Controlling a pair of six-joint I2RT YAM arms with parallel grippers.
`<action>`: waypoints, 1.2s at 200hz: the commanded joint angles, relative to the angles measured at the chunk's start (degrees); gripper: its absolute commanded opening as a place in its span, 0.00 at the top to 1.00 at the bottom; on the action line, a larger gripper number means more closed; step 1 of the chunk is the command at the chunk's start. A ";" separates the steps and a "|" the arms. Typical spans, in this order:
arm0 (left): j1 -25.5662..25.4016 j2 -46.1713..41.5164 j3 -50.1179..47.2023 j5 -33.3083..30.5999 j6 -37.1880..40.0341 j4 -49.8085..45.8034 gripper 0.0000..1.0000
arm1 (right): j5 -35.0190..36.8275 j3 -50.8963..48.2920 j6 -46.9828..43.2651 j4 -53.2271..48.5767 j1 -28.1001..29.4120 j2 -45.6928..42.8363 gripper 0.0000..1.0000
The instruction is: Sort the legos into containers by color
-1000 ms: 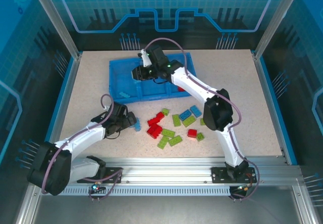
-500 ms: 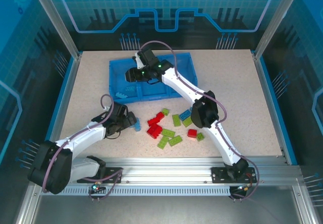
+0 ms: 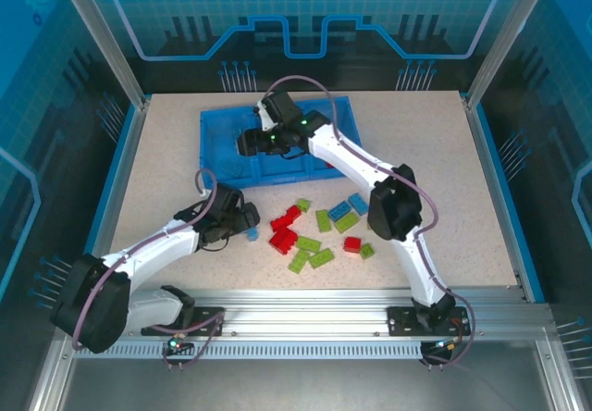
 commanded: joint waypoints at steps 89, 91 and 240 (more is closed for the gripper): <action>-8.91 2.20 4.19 -2.68 -6.31 -4.74 0.31 | 5.96 -31.80 -1.23 7.46 -12.90 -24.90 0.24; -8.95 2.41 4.27 -2.79 -6.37 -4.76 0.32 | 5.97 -32.25 -1.28 7.51 -13.21 -25.20 0.24; -10.54 13.15 6.77 -4.40 -7.11 -1.67 0.53 | 6.15 -49.98 -3.07 8.70 -25.84 -38.43 0.22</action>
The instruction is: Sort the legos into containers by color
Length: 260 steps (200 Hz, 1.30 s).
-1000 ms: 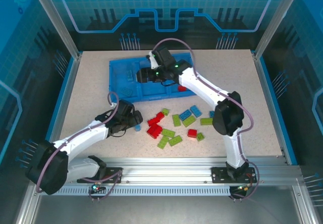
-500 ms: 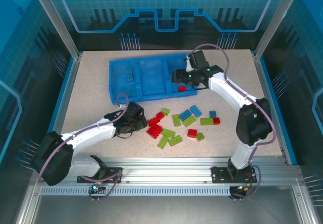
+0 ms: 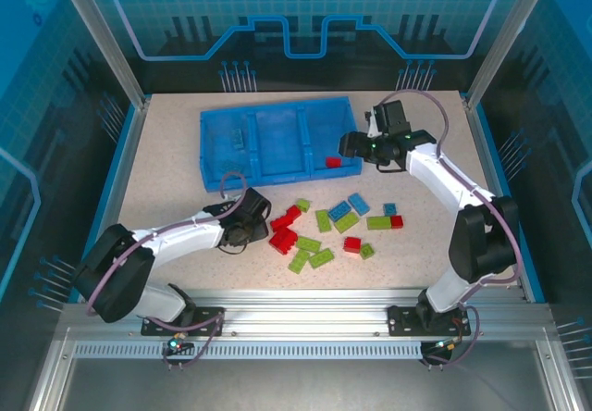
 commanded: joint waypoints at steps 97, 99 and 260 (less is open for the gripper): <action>-0.70 -6.22 5.68 -4.76 3.24 -4.58 0.74 | 5.27 -9.28 -3.00 -1.98 -5.75 -7.92 0.19; -0.69 -6.57 6.08 -5.26 3.65 -5.10 0.74 | 5.33 -9.52 -3.01 -2.04 -5.83 -8.04 0.19; 27.27 16.79 34.57 7.46 26.90 0.56 0.71 | 7.08 -17.21 -2.41 -5.15 -6.46 -6.41 0.18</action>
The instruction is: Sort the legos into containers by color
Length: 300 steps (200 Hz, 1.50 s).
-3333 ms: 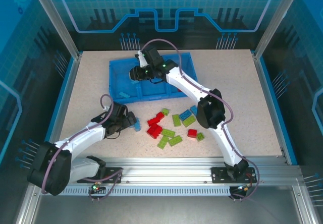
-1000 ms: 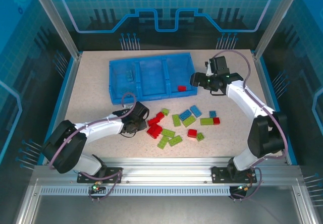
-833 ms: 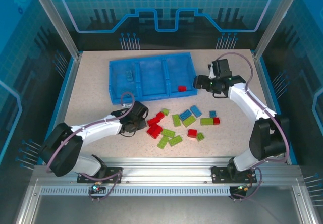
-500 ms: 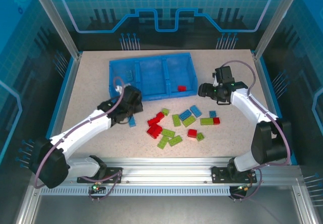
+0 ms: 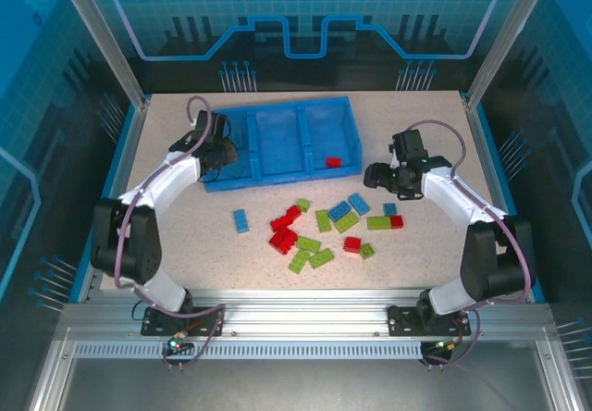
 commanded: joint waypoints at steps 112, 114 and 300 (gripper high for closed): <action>0.85 -2.68 -0.69 6.82 -0.52 3.18 0.35 | 8.61 0.24 -3.11 -8.21 0.93 6.75 0.23; 0.83 -2.99 -0.91 6.83 -0.52 3.20 0.35 | 8.24 0.28 -3.29 -8.22 0.91 6.95 0.23; -0.09 -24.79 -22.27 5.51 -4.35 2.07 0.01 | 9.39 6.27 -4.66 -10.30 5.47 4.00 0.70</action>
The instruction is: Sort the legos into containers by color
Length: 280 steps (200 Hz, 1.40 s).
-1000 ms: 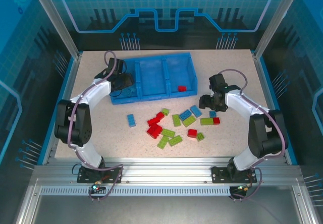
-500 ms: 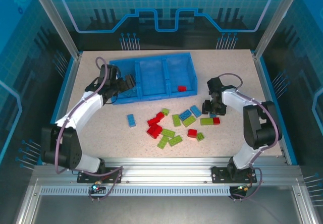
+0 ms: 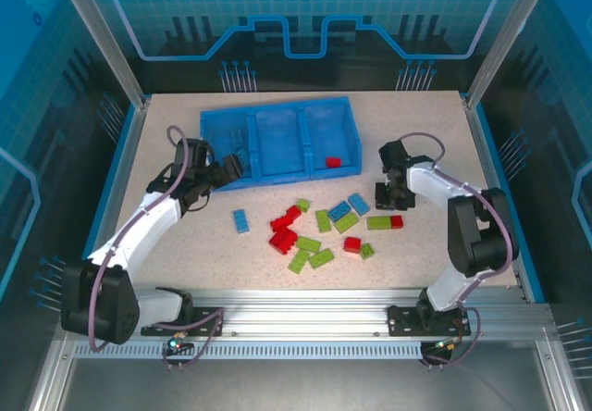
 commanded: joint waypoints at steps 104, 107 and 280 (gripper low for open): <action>-1.49 -9.24 -15.33 -2.40 -7.94 -3.88 0.01 | -22.34 34.66 4.92 14.44 22.91 10.79 0.69; -1.49 -9.42 -15.53 -2.37 -7.96 -3.88 0.01 | -22.62 35.90 4.96 14.40 23.36 11.99 0.69; -10.83 -4.94 -18.34 -3.26 -14.56 -2.26 0.01 | -26.11 85.34 11.73 -1.16 29.62 51.54 0.50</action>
